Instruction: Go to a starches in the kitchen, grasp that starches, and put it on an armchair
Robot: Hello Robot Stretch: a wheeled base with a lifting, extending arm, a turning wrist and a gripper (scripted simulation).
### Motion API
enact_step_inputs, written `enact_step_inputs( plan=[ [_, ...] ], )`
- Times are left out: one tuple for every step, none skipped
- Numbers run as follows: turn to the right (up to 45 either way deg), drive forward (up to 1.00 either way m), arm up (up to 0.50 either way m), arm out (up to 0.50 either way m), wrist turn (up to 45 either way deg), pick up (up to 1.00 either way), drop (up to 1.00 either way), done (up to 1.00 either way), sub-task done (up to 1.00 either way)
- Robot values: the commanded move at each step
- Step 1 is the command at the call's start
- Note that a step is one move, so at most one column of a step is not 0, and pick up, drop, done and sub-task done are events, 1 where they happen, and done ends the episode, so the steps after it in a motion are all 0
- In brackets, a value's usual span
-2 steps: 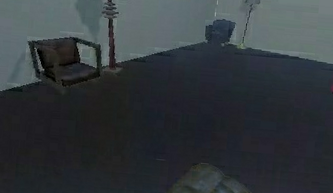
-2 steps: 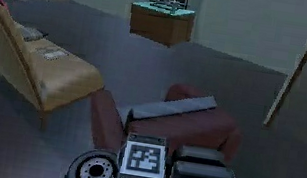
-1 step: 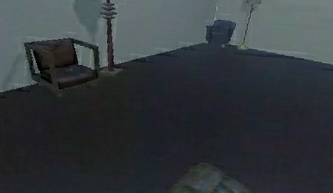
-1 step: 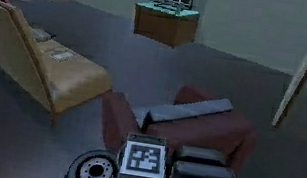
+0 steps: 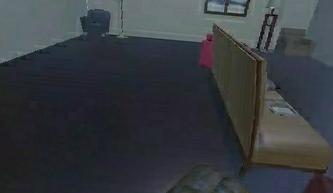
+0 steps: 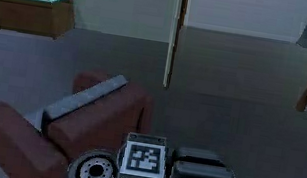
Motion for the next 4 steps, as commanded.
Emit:
enact_step_inputs(
  plan=[
    [0.0, 1.00, 0.00, 0.00, 0.0, 0.00, 0.00, 0.00, 0.00],
    [0.0, 1.00, 0.00, 0.00, 0.0, 0.00, 0.00, 0.00, 0.00],
    [0.0, 1.00, 0.00, 0.00, 0.0, 0.00, 0.00, 0.00, 0.00],
    [3.0, 0.00, 0.00, 0.00, 0.0, 0.00, 0.00, 0.00, 0.00]
  ],
)
